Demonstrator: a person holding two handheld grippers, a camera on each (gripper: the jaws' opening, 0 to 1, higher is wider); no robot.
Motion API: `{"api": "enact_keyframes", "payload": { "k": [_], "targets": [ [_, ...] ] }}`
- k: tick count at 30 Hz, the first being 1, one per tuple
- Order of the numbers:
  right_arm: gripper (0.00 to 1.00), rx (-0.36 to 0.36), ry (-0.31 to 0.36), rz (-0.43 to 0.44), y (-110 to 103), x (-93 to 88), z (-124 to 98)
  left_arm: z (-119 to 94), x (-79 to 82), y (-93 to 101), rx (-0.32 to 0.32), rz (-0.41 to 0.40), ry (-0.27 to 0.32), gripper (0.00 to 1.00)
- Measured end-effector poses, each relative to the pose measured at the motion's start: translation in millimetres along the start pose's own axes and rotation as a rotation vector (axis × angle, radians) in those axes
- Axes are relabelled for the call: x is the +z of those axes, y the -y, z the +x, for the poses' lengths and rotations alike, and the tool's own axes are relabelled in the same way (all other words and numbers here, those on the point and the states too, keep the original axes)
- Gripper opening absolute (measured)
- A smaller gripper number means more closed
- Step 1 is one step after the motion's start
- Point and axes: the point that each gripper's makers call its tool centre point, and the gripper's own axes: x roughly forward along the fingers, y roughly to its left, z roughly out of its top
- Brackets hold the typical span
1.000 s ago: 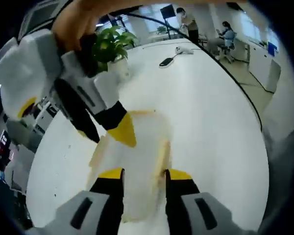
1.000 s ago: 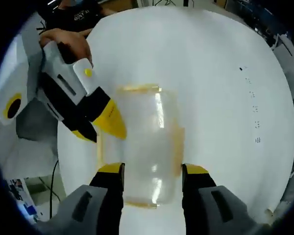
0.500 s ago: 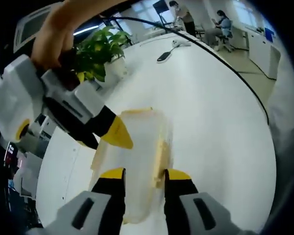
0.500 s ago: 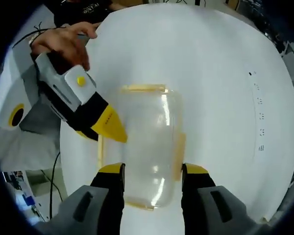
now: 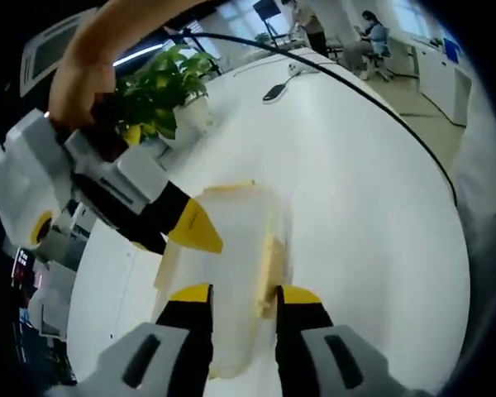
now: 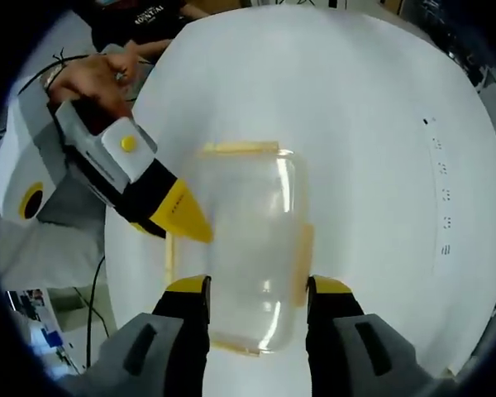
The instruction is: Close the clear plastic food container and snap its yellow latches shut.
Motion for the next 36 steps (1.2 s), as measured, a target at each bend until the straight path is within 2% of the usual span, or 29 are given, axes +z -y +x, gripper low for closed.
{"api": "enact_keyframes", "payload": {
  "k": [8, 15, 22, 26, 27, 31, 32, 34, 36],
  "targets": [
    [0.43, -0.005, -0.057, 0.007, -0.3, 0.3, -0.4, 0.7, -0.1, 0.7, 0.003, 0.016, 0.006, 0.22],
    [0.43, -0.005, -0.049, 0.014, -1.6, -1.4, -0.8, 2.2, 0.0, 1.0, 0.012, 0.022, -0.010, 0.21],
    [0.44, -0.003, -0.064, 0.016, -2.6, -1.8, -0.3, 2.8, 0.2, 0.2, 0.010, 0.011, -0.001, 0.19],
    [0.44, 0.002, -0.059, 0.018, -4.9, -4.2, 2.5, 6.0, -3.4, 2.7, 0.040, 0.023, -0.017, 0.19],
    [0.44, 0.004, -0.054, 0.018, -6.2, -4.5, 2.3, 3.5, -3.8, 0.7, 0.034, 0.003, -0.007, 0.19],
    [0.44, 0.017, -0.027, 0.007, -5.4, -4.5, 2.0, 0.1, -0.5, -0.3, 0.014, 0.011, 0.009, 0.21],
    [0.44, 0.018, -0.011, 0.006, -5.4, -4.7, 1.9, 0.1, 0.9, 0.7, -0.014, -0.043, 0.018, 0.21],
    [0.44, 0.010, 0.001, 0.004, -6.3, -4.5, 1.7, -0.4, 2.9, -0.8, -0.027, -0.114, 0.053, 0.21],
    [0.44, -0.011, 0.000, 0.003, -9.4, -3.5, 1.4, -1.3, 2.6, -1.4, -0.003, -0.146, 0.088, 0.22]
  ]
}}
